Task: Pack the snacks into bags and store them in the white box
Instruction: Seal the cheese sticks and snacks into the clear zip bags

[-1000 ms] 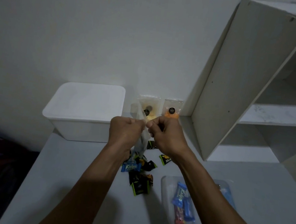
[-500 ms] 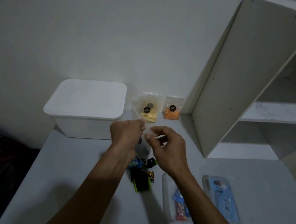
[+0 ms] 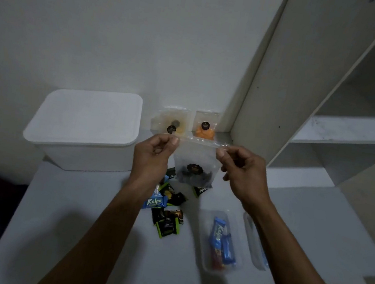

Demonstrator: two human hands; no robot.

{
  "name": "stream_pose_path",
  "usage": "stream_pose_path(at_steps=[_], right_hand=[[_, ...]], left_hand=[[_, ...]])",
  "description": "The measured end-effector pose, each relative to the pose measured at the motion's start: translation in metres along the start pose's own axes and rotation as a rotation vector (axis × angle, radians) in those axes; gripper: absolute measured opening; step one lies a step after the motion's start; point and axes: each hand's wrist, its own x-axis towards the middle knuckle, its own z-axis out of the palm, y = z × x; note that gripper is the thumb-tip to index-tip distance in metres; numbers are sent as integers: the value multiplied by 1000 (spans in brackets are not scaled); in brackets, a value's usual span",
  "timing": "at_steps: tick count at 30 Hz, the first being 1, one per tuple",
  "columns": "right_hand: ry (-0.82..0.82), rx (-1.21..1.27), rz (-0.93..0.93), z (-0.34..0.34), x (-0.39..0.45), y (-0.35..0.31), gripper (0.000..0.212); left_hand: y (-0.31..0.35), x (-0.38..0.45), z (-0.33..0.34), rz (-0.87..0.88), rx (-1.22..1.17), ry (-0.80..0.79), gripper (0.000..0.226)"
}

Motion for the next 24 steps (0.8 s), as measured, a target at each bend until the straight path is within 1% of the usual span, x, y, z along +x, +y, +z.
stream_pose_path(at_steps=[4,7,11,15,18,21,24], right_hand=[[26,15,41,-11,25,11,15],[47,-2,59,-13,47,24,15],[92,21,86,-13,83,45,15],[111,51,119,-14,130,72,10],[133,62,111,-11,169,93,5],[154,78,122,-7,208,115,6],[184,63,139,-1,243,138,8]], left_hand=[[-10,15,15,34,-35,-42,7],[-26,33,29,63,2,-49,8],[-37,61,56,26,-1,-14,8],[-46,98,86,10,23,-17,11],[-58,131,110,-41,2,26,12],[-73,167,133,-105,-34,95,23],[-88,196,153,-143,-66,166,20]])
